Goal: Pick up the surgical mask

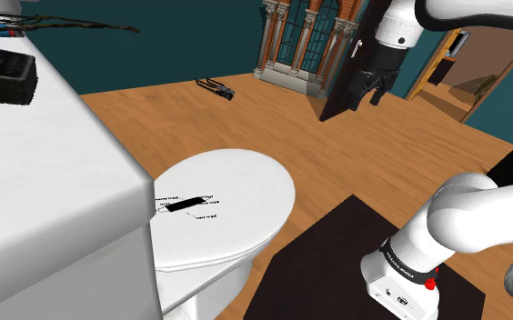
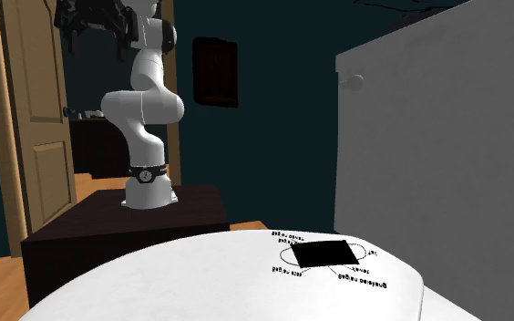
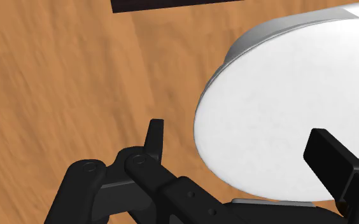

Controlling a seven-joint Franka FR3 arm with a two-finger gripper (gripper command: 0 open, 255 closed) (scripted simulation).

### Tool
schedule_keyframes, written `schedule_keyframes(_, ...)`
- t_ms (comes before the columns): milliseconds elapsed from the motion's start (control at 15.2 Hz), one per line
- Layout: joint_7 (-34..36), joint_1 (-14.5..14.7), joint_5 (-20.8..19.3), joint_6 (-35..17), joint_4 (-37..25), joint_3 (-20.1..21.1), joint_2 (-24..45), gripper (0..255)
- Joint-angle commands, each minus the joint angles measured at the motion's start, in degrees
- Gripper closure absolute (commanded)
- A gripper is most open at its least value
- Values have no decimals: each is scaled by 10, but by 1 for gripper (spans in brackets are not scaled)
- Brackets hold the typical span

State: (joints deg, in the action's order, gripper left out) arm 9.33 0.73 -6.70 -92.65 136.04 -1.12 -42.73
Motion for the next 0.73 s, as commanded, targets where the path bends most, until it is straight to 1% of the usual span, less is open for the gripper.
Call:
schedule_keyframes(0, 0, 0, 0, 0, 0, 0, 0, 0)
schedule_keyframes(330, 69, 16, 33, -61, 46, 47, 23, 0)
schedule_keyframes(660, 137, 33, 64, -127, 73, 95, 69, 0)
